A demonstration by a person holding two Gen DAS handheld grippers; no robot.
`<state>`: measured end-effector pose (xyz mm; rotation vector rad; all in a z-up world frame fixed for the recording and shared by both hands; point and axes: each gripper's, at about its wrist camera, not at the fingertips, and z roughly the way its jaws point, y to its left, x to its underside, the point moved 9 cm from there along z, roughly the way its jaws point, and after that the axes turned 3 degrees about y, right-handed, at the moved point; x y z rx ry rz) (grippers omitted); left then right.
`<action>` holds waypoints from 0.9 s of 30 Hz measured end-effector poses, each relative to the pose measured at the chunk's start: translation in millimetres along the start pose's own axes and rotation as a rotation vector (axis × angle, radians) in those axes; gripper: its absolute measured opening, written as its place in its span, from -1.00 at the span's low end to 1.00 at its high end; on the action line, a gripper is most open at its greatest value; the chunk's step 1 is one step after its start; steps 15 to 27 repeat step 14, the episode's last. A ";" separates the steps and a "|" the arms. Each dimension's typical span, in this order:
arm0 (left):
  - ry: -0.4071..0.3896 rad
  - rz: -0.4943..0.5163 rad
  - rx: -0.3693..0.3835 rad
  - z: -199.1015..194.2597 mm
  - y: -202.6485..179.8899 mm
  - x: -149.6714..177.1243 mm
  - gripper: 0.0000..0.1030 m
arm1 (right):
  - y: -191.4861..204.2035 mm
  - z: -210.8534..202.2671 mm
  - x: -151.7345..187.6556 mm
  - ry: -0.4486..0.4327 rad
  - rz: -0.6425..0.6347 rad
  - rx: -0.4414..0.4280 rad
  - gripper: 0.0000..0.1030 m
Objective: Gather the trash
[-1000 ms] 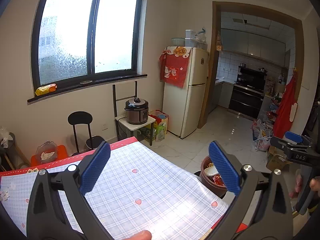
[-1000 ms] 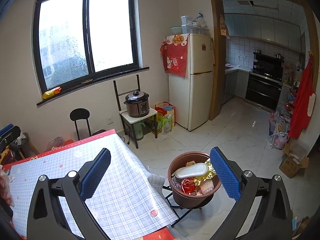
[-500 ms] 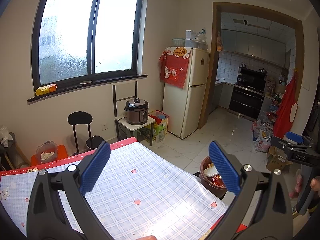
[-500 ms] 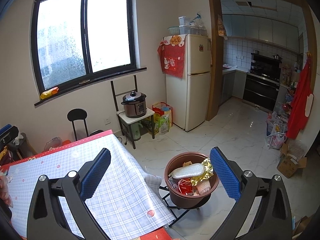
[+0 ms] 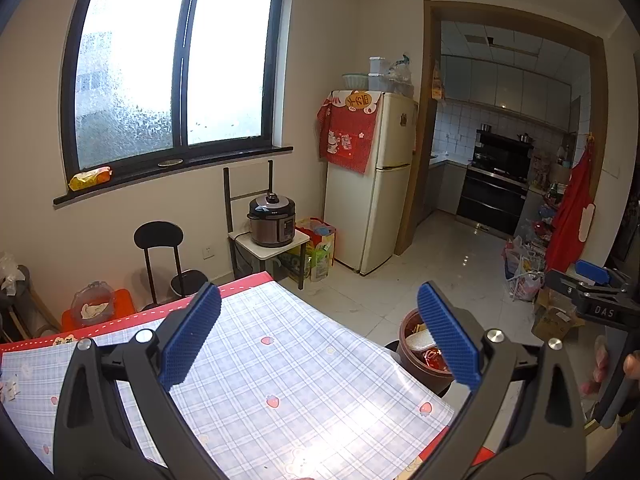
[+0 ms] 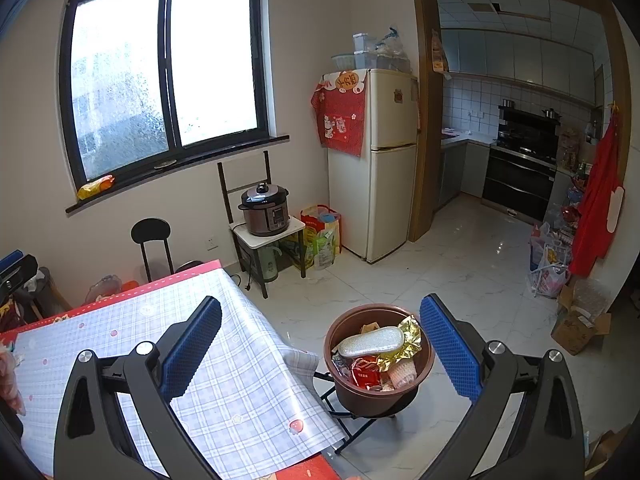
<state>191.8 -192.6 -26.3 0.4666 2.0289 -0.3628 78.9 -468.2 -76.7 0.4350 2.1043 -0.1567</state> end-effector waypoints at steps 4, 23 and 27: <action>-0.003 0.006 0.004 0.1 -1.3 -0.4 0.89 | -0.7 0.1 -1.2 0.000 0.000 0.000 0.90; 0.006 -0.006 -0.016 2.0 2.7 0.8 0.89 | 0.9 3.3 -2.8 0.003 -0.004 -0.005 0.90; 0.006 -0.006 -0.016 2.0 2.7 0.8 0.89 | 0.9 3.3 -2.8 0.003 -0.004 -0.005 0.90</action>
